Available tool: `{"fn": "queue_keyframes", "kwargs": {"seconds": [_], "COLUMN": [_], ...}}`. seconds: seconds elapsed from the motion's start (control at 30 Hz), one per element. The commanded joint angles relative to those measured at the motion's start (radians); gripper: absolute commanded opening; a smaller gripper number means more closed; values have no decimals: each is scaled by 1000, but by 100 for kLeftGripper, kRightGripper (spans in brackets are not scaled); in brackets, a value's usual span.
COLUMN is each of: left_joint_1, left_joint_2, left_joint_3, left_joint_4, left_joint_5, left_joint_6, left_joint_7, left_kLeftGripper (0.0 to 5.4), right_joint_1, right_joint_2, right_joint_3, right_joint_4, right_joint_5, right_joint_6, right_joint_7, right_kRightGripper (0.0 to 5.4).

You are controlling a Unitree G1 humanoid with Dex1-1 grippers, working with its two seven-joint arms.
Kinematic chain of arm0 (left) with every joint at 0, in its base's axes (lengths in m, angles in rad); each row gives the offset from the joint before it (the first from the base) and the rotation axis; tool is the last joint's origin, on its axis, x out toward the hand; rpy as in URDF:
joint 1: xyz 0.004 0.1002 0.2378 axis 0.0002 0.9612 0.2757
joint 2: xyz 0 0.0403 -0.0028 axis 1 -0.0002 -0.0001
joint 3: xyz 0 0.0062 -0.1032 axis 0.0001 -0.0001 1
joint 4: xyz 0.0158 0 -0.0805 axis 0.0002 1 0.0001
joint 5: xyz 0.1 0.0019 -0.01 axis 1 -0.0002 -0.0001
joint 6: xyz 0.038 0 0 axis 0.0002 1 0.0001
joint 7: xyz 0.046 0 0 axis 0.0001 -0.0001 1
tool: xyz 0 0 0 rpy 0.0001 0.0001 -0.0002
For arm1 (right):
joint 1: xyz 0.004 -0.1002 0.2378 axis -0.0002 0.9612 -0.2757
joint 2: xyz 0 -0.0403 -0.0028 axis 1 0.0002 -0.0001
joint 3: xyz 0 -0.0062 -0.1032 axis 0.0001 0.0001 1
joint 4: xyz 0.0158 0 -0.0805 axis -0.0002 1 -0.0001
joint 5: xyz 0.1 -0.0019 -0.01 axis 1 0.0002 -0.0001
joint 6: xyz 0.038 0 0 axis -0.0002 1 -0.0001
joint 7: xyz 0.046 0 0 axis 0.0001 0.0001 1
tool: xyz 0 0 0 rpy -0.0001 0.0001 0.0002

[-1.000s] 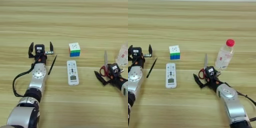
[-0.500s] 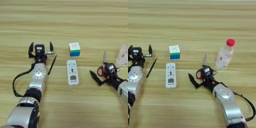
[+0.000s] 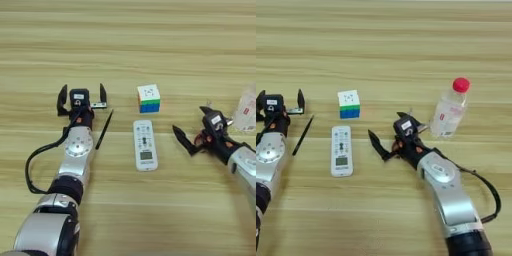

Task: Move the objects on the table

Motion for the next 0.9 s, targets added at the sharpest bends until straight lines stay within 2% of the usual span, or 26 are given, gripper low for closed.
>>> {"fn": "queue_keyframes", "kwargs": {"seconds": [0.03, 0.27, 0.43, 0.9], "left_joint_1": [-14, -17, -15, -15], "left_joint_2": [1, -2, -7, -12], "left_joint_3": [1, 0, -2, -2], "left_joint_4": [10, 15, 14, 13], "left_joint_5": [7, 7, 9, 10], "left_joint_6": [8, 7, 6, 8], "left_joint_7": [-2, 0, 3, 6], "left_kLeftGripper": [540, 540, 540, 540], "right_joint_1": [-93, -259, -366, -578], "right_joint_2": [37, 96, 135, 204], "right_joint_3": [14, 49, 43, 0], "right_joint_4": [55, 183, 341, 760], "right_joint_5": [6, -18, -26, -45], "right_joint_6": [34, 38, 15, -163], "right_joint_7": [-4, -2, -11, -44], "right_kRightGripper": [538, 538, 538, 538]}}
